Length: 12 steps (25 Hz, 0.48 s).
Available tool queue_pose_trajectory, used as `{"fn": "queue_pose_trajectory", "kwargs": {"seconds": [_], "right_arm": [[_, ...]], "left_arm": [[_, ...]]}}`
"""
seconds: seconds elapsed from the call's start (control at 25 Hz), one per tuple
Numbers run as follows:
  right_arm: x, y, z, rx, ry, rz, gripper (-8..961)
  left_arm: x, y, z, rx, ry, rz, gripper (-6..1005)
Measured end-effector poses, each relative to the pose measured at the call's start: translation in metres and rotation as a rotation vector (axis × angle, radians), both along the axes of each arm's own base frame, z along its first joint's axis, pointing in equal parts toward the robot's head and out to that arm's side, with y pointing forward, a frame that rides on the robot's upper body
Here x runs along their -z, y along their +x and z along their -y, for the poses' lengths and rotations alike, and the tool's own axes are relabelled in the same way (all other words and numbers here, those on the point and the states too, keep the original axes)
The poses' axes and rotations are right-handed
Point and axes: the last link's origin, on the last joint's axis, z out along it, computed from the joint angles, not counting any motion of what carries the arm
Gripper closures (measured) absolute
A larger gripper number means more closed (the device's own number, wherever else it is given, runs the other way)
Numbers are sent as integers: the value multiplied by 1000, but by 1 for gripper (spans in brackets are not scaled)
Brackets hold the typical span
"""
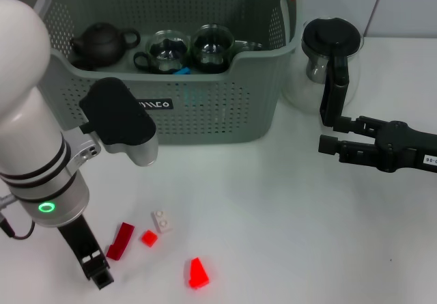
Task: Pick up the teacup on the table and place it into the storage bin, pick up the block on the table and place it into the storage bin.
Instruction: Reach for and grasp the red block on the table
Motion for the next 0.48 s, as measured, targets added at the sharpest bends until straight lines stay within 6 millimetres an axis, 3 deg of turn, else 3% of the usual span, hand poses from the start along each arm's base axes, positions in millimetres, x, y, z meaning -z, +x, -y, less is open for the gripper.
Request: {"fn": "queue_pose_trajectory", "kwargs": {"seconds": [0.48], "right_arm": [[0, 0, 0, -6, 3, 2, 69]], "left_arm": [[10, 5, 7, -28, -87, 43, 433]]}}
